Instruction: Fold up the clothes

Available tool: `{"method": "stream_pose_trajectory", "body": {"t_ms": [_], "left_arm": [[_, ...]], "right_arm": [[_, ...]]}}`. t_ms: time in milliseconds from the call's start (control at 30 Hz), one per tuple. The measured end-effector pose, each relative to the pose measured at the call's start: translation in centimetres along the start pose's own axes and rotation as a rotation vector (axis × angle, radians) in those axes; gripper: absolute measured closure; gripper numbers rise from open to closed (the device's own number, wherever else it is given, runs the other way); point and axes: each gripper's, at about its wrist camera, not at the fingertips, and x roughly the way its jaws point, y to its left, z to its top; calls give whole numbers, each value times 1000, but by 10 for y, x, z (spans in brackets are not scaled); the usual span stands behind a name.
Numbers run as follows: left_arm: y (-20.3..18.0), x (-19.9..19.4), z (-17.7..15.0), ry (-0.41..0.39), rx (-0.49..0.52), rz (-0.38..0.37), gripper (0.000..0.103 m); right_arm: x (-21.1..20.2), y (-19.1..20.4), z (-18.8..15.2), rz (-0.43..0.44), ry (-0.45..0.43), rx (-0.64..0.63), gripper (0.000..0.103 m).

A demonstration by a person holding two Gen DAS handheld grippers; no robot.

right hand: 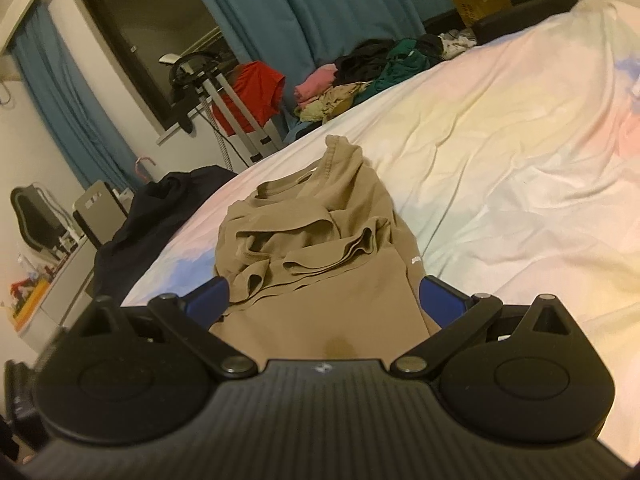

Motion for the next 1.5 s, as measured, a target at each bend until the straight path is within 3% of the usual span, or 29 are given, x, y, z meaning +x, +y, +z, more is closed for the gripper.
{"method": "stream_pose_trajectory", "body": {"t_ms": [133,167,233,300,467,567,633,667,700,767,833,933,1067,1167,1300,1500], "left_arm": [[15,22,-3,104,-54,112,15],[22,28,-4,126,-93,129,21],[30,32,-2,116,-125,142,27],[27,31,1,78,-109,129,42],[10,26,0,23,-27,33,47],[15,38,1,59,-32,99,47],[22,45,1,80,-54,143,53],[26,48,1,91,-67,166,62],[28,49,1,93,-75,166,62],[26,46,0,83,-82,127,62],[22,44,0,67,-76,88,59],[23,44,0,63,-94,75,58],[29,38,0,61,-153,41,52],[27,36,-3,97,-144,36,45],[20,50,-11,175,-121,-4,33],[9,81,-20,265,-55,-32,32]], "right_arm": [[2,-4,0,2,13,31,0],[3,-5,-1,5,19,38,0],[3,-7,-2,28,48,75,0],[2,-11,-6,83,84,148,0],[15,-19,-27,206,223,326,0],[34,-29,-44,258,333,469,1],[45,-36,-56,261,384,537,1],[49,-39,-61,257,393,568,3],[52,-43,-66,252,397,598,12],[55,-53,-72,180,382,645,34],[52,-65,-73,121,328,696,39],[52,-76,-71,79,272,732,55],[45,-70,-63,41,210,670,88],[36,-65,-53,72,163,603,94],[25,-55,-35,134,87,500,95],[21,-48,-21,217,13,472,95]]}}
